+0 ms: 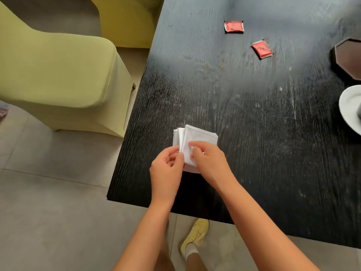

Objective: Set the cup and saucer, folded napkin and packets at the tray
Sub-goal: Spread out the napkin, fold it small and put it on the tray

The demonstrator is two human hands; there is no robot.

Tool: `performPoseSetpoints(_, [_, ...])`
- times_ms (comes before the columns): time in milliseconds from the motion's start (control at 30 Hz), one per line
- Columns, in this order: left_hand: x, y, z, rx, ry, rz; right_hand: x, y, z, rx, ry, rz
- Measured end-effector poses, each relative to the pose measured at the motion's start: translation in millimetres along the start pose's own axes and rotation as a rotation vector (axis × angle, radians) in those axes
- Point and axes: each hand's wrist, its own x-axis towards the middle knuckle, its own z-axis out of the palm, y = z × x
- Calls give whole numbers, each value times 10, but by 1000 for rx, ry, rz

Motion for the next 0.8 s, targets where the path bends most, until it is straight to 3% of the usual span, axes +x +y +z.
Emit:
performPoseSetpoints(67, [28,-47,-56,92,1,35,3,64,21,-7,5,-61])
performPoseSetpoints(133, [23,-88,-104,232,38,98,8,155,29,-108,139,-194])
performPoseSetpoints(200, [-6,-99,-163,438,98,240,31,264,35,-312,324,-300])
performPoseSetpoints(267, [11,-110,-181,587,148,429,61,371,61,-477,384,-317])
performPoseSetpoints(333, [110,-117,-132,725,68,607,94,465,127,-594,286,-326])
performPoseSetpoints(433, [333,-189,-15,996,-238,775,165,619,252,-746,170,-348])
performPoseSetpoints(533, [517,-328,-15,1090,-387,770,222,687,295,-798,188,-356])
performPoseSetpoints(800, [547,-382,11,1188,-318,787,281,730,349,-811,191,-359])
